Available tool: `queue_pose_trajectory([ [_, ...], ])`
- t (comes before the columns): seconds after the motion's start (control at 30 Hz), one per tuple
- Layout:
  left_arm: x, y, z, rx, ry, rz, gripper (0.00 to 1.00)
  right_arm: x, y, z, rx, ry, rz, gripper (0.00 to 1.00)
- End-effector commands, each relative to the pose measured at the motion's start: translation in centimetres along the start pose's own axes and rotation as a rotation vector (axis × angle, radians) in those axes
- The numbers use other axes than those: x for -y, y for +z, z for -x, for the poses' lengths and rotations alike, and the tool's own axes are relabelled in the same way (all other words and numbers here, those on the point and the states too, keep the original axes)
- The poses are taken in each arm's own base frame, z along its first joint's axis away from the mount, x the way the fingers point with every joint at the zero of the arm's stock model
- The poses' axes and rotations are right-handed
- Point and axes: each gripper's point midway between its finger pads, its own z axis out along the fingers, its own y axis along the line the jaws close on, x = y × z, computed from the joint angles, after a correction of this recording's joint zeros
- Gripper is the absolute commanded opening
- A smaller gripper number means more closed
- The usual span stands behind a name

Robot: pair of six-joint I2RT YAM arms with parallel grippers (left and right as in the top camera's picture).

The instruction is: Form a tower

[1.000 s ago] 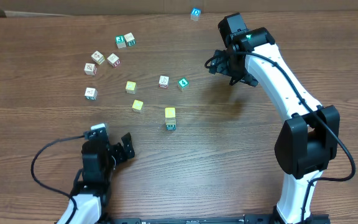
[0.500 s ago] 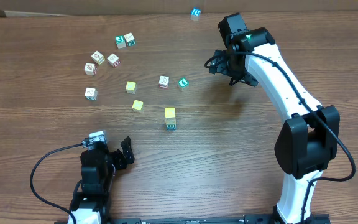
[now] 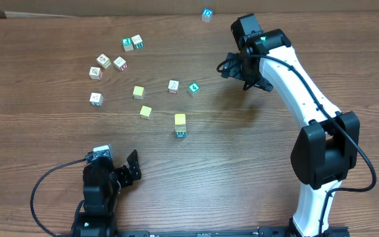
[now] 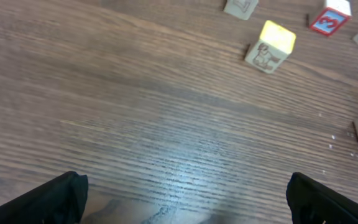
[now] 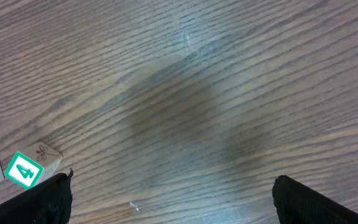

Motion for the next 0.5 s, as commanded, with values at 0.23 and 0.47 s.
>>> queue_pose_trajectory([
  [0.23,2.5,-2.3,4.9,0.242,0.109,-0.112,1.00,0.0,-0.3,0.7,0.022,0.005,0.002,1.00],
  [0.47,3.2,-4.2,7.6,0.390,0.166,-0.133,1.00,0.0,-0.3,0.7,0.022,0.005,0.002,1.00],
])
